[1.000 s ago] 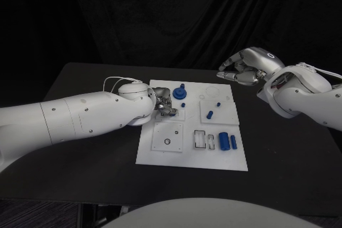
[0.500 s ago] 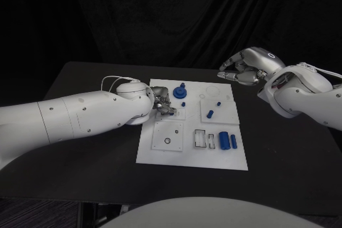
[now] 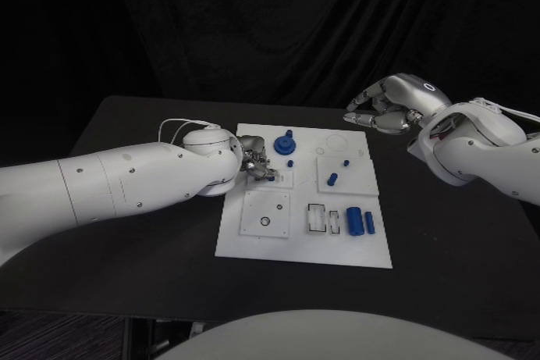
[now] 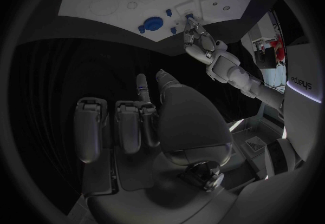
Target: Assemble the parts on the task board
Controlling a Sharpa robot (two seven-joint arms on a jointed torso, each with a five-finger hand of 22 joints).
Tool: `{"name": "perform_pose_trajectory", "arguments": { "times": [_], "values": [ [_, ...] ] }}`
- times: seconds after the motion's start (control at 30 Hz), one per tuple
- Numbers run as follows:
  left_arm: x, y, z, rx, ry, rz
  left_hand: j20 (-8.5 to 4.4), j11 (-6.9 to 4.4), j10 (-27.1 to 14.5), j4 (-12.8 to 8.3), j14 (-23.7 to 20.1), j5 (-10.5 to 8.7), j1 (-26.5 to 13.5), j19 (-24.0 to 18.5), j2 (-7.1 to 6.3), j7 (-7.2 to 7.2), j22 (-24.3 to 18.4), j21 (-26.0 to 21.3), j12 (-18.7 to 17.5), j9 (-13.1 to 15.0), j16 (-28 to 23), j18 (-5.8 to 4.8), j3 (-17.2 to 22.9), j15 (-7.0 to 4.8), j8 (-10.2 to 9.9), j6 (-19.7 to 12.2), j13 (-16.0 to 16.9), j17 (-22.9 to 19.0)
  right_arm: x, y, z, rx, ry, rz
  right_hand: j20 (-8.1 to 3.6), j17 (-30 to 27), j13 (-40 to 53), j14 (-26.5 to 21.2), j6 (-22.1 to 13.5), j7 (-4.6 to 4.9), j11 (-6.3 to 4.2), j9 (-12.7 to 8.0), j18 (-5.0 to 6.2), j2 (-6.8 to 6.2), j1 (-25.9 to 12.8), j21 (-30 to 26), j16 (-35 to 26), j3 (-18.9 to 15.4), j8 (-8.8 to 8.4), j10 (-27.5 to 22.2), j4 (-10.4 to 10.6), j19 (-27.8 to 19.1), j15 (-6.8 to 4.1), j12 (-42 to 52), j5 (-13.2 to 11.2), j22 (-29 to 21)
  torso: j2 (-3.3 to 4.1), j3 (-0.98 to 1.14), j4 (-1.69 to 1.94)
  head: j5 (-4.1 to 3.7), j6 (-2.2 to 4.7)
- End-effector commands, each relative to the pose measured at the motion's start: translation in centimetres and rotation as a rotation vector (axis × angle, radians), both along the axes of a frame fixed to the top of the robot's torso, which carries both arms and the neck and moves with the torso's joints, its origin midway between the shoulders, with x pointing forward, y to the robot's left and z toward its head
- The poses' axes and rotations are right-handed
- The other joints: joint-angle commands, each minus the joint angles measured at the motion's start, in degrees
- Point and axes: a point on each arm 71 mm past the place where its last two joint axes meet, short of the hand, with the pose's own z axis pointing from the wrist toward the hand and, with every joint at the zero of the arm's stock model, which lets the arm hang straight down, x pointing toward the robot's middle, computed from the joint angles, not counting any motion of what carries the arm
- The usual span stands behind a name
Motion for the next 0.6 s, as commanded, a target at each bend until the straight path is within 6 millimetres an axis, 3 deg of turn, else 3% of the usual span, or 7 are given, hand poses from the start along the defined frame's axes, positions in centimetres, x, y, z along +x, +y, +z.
{"name": "perform_pose_trajectory", "arguments": {
  "times": [0.03, 0.17, 0.23, 0.43, 0.6],
  "values": [
    [-0.12, -0.18, -0.20, 0.008, 0.006, -0.010, 0.40, 0.25, 6.06, 0.10, 5.95, -0.71, -0.32, 1.67, -0.51, -0.07, 9.96, -0.39, -0.25, 0.19, 0.15, 0.03, 0.81, 0.55, -0.35, 0.28, 15.06, 15.09, 0.04, -0.14, -0.13, -0.004, 0.007, -0.018, 0.32, 10.63, 15.07, 5.19, 0.41, 0.00, 0.32, 0.09, 0.13, -0.06, 0.70, -0.13, 0.10, 0.06, -0.06, 6.07, -0.34, 4.14, 0.44, 0.15, 0.32, 13.74, 0.03, 0.07, -0.05, 0.04, -0.04],
    [-0.14, -0.30, -0.20, 0.008, 0.008, -0.015, 0.42, 0.27, 6.06, 0.12, 5.95, -0.92, -0.46, 1.60, -0.56, -0.06, 9.89, -0.47, -0.25, 0.24, 0.15, 0.05, 1.02, 0.57, -0.41, 0.31, 15.06, 15.09, 0.04, -0.14, -0.14, -0.004, 0.008, -0.019, 0.32, 10.63, 15.07, 5.19, 0.44, -0.01, 0.32, 0.10, 0.12, -0.06, 0.76, -0.11, 0.10, 0.07, -0.05, 6.07, -0.39, 4.15, 0.44, 0.15, 0.32, 13.75, 0.03, 0.07, -0.05, 0.04, -0.04],
    [-0.15, -0.35, -0.21, 0.009, 0.009, -0.017, 0.49, 0.33, 6.06, 0.21, 5.95, -2.56, -1.08, 1.55, -0.76, 0.02, 9.87, -0.56, -0.25, 0.50, 0.15, 0.07, 1.79, 0.63, -0.68, 0.41, 15.06, 15.09, 0.04, -0.14, -0.14, -0.004, 0.008, -0.019, 0.32, 10.63, 15.07, 5.19, 0.44, -0.01, 0.32, 0.10, 0.12, -0.06, 0.76, -0.11, 0.10, 0.07, -0.05, 6.07, -0.39, 4.15, 0.44, 0.15, 0.32, 13.75, 0.03, 0.05, -0.04, 0.06, -0.04],
    [-0.17, -0.48, -0.20, 0.004, 0.008, -0.023, 0.57, 0.45, 6.06, 0.32, 5.95, -4.27, -1.92, 1.41, -0.98, 0.13, 9.76, -0.75, -0.25, 0.84, 0.15, 0.12, 2.51, 0.73, -1.01, 0.48, 15.06, 15.09, 0.06, -0.10, -0.15, -0.005, 0.009, -0.018, 0.32, 10.57, 15.07, 5.17, 0.49, -0.01, 0.31, 0.12, 0.13, -0.08, 0.93, -0.15, 0.07, 0.11, -0.05, 6.07, -0.52, 4.13, 0.44, 0.15, 0.32, 13.73, 0.01, 0.03, -0.05, 0.13, -0.04],
    [-0.17, -0.66, -0.14, -0.005, 0.002, -0.030, 0.58, 0.46, 6.06, 0.28, 5.95, -4.45, -1.96, 1.34, -0.99, 0.13, 9.69, -0.83, -0.25, 0.87, 0.15, 0.15, 2.62, 0.75, -1.08, 0.43, 15.06, 15.09, 0.06, -0.08, -0.15, -0.005, 0.009, -0.018, 0.32, 10.55, 15.07, 5.17, 0.51, -0.02, 0.31, 0.13, 0.13, -0.09, 1.02, -0.16, 0.06, 0.13, -0.06, 6.07, -0.59, 4.12, 0.43, 0.15, 0.32, 13.73, 0.02, 0.04, -0.04, 0.16, -0.04]
  ]
}}
